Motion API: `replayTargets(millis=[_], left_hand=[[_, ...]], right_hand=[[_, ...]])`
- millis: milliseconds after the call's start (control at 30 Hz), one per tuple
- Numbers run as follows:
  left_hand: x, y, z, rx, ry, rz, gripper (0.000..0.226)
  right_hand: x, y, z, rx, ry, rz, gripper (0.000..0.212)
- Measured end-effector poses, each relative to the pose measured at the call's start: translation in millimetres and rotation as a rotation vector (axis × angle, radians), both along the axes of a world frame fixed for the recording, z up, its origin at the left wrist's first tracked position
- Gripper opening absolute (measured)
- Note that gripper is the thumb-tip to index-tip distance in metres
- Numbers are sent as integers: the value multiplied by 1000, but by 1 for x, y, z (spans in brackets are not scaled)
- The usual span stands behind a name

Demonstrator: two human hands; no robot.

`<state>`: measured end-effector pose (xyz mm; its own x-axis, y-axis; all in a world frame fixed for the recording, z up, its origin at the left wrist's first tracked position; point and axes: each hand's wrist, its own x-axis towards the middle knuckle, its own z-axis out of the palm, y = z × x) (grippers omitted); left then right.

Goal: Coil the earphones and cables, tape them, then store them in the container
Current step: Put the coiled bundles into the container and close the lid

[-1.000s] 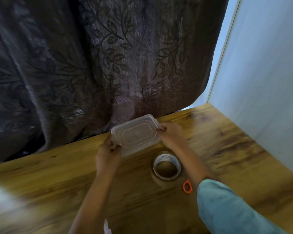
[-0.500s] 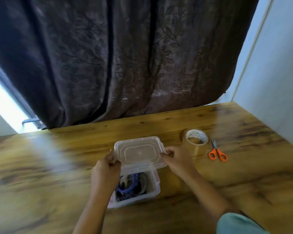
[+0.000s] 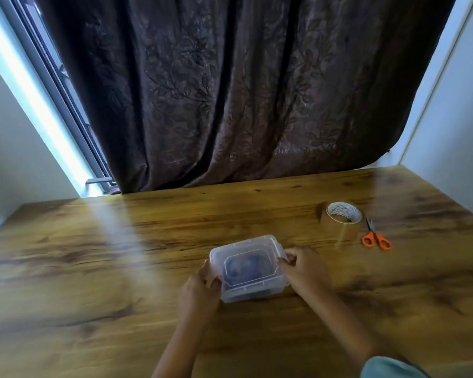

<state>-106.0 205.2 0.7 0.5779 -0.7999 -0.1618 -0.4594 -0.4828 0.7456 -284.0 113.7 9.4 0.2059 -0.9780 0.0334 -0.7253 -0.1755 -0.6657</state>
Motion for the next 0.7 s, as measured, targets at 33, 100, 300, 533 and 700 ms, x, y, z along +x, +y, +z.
replayTargets(millis=[33, 100, 300, 533, 700], left_hand=[[1, 0, -1, 2, 6, -10, 49], [4, -2, -5, -4, 22, -31, 48], [26, -8, -33, -67, 296, 2, 53], [29, -8, -16, 13, 653, 102, 42], [29, -9, -12, 36, 760, 92, 42]], right_hand=[[-1, 1, 0, 15, 12, -5, 24], [-3, 2, -2, 38, 18, 1, 34], [-8, -4, -9, 216, -127, -23, 39], [-20, -26, -10, 755, -446, -137, 66], [-22, -34, -5, 852, -417, -94, 46]])
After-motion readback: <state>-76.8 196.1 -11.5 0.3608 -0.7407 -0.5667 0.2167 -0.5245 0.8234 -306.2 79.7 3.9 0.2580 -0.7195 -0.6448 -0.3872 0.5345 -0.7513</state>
